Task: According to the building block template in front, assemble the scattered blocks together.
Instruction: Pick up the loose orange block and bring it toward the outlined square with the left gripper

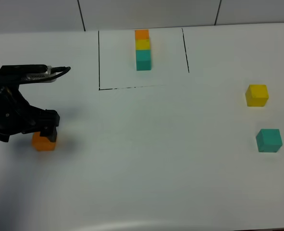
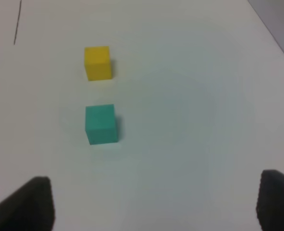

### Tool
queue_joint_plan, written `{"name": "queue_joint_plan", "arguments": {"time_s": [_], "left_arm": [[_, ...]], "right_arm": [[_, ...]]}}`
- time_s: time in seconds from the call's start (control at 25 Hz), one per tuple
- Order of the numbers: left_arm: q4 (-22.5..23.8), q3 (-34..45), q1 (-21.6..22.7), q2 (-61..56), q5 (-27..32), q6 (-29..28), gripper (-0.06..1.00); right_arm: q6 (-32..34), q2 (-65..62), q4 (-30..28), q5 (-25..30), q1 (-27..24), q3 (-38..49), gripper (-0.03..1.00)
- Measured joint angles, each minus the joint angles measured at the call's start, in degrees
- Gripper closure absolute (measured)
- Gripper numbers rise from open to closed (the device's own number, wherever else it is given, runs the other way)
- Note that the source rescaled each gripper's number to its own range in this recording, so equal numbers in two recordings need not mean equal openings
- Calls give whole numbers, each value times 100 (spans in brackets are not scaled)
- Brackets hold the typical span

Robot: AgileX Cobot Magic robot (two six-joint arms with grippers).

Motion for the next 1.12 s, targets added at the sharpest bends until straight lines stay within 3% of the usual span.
{"name": "queue_joint_plan", "arguments": {"time_s": [0.4,0.52,0.6,0.68,0.8,0.84,1.12], "left_arm": [[68,-4,0,840,-777,7,-2],[68,-4,0,1025,-926,2,5],[74,-4,0,1075,-1003,-4,18],[84,-4,0,1075,-1043,-4,40],[98,-4,0,1086,-1060,-4,89],[98,-4,0,1086,-1074,-4,94],[98,-129,0,1093,-1018,242,94]], "right_arm": [[0,0,0,0,0,0,24],[0,0,0,0,0,0,24],[0,0,0,0,0,0,24],[0,0,0,0,0,0,24],[0,0,0,0,0,0,24],[0,0,0,0,0,0,24],[0,0,0,0,0,0,24]]}}
